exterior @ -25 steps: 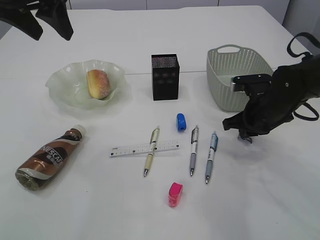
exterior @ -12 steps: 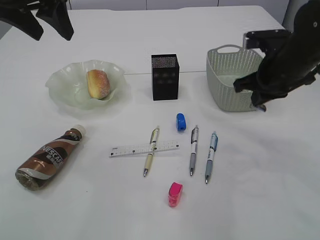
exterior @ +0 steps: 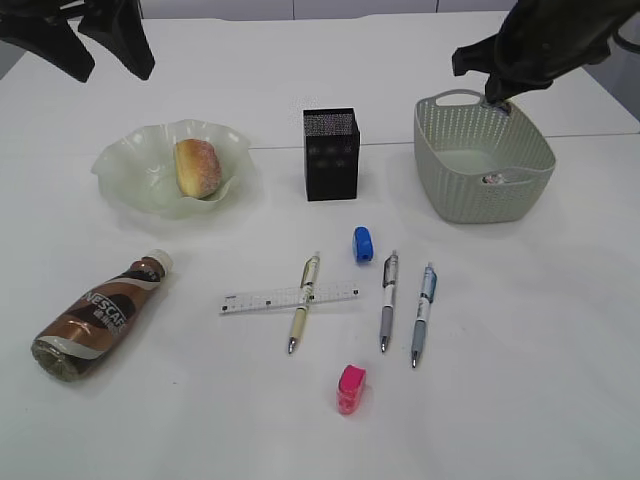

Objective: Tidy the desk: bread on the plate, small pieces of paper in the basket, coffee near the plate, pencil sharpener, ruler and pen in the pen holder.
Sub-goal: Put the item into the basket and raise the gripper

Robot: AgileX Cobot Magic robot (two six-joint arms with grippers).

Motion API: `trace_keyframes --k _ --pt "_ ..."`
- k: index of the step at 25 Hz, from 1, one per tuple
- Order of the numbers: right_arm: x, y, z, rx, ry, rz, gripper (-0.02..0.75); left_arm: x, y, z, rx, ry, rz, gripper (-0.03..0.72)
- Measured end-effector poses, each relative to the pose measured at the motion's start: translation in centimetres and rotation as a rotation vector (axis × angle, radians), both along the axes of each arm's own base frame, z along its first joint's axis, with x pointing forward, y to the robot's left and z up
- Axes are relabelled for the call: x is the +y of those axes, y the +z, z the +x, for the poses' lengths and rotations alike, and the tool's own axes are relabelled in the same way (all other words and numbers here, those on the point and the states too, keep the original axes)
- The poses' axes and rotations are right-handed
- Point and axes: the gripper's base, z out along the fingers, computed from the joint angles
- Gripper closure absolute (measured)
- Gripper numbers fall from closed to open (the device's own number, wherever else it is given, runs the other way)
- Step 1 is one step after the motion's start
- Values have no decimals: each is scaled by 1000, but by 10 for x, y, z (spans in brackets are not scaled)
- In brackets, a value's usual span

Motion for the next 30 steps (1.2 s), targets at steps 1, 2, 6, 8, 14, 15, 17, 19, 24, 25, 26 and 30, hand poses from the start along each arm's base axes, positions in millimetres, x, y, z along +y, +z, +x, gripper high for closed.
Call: trace_keyframes --k 1,2,6,8,14,15,17,19,24,25,26,30 --pt "-3 1 7 -6 -9 1 725 0 0 0 0 0 0 191" --pt "-7 0 14 -7 -20 -3 725 0 0 0 0 0 0 191" --pt "-24 -12 37 16 -59 -27 725 0 0 0 0 0 0 191" --pt "-30 -15 45 17 -73 -31 725 0 0 0 0 0 0 191" --pt "-36 -21 55 16 -88 -33 711 0 0 0 0 0 0 191" --pt "-36 -21 56 14 -88 -32 685 0 0 0 0 0 0 191" --pt "-36 -24 57 16 -88 -33 597 0 0 0 0 0 0 191" --pt "-36 -28 59 19 -87 -33 448 0 0 0 0 0 0 191" --pt "-35 -38 62 25 -85 -32 183 0 0 0 0 0 0 191" --pt "-35 -39 63 26 -85 -32 168 0 0 0 0 0 0 191" --pt "-35 -39 63 26 -85 -32 162 0 0 0 0 0 0 191" --pt "-34 -36 61 54 -91 -15 161 0 0 0 0 0 0 191"
